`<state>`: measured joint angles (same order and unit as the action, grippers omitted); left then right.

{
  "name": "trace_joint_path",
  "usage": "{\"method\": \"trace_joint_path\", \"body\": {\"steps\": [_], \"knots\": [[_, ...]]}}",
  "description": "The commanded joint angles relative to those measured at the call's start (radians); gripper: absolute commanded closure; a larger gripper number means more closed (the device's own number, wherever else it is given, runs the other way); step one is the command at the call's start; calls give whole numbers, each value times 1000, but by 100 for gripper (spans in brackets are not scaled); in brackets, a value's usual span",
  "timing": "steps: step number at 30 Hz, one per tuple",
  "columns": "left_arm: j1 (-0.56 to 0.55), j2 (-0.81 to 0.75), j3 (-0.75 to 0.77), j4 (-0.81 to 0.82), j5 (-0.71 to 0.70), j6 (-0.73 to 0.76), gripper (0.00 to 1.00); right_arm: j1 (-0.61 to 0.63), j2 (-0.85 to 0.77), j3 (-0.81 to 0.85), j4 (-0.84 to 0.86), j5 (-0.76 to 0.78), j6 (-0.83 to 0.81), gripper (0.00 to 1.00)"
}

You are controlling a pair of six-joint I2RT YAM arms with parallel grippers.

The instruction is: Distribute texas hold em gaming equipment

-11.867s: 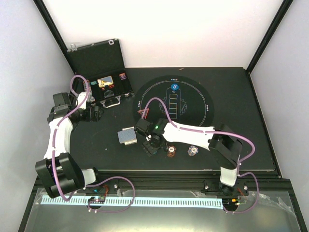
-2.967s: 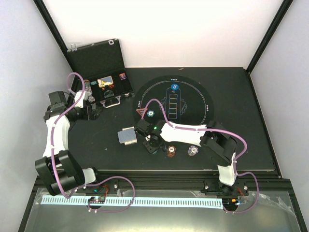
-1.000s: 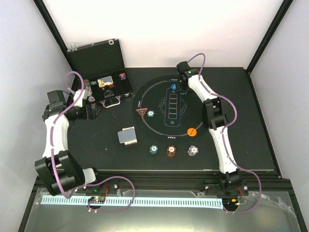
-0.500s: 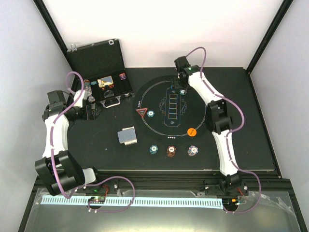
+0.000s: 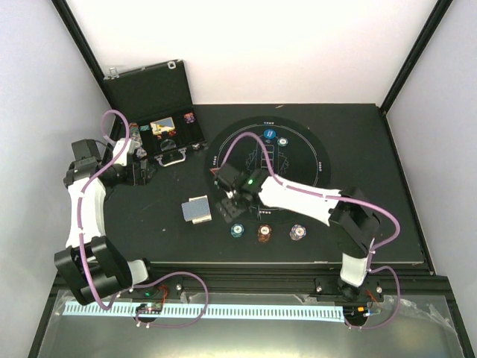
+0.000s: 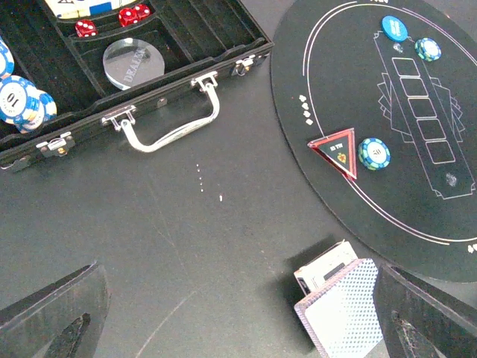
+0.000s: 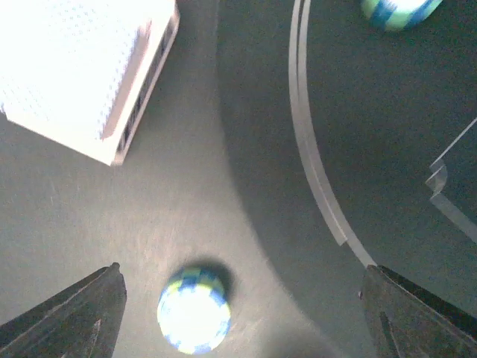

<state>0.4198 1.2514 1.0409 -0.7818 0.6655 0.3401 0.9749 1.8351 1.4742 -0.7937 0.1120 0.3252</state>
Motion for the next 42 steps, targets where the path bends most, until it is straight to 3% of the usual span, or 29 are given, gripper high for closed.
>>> {"method": "trace_joint_path", "body": {"steps": [1, 10, 20, 30, 42], "knots": [[10, -16, 17, -14, 11, 13, 1, 73, -24, -101, 41, -31, 100, 11], [10, -19, 22, -14, 14, 10, 1, 112, 10, -170, 57, -74, 113, 12], [11, -20, 31, -17, 17, 6, 1, 114, 70, -179, 69, -86, 99, 26], [11, -18, 33, -14, 16, 5, 1, 114, 102, -176, 65, -60, 97, 30], [13, -21, 28, -13, 9, 11, 1, 114, 116, -175, 70, -61, 94, 43]]}}
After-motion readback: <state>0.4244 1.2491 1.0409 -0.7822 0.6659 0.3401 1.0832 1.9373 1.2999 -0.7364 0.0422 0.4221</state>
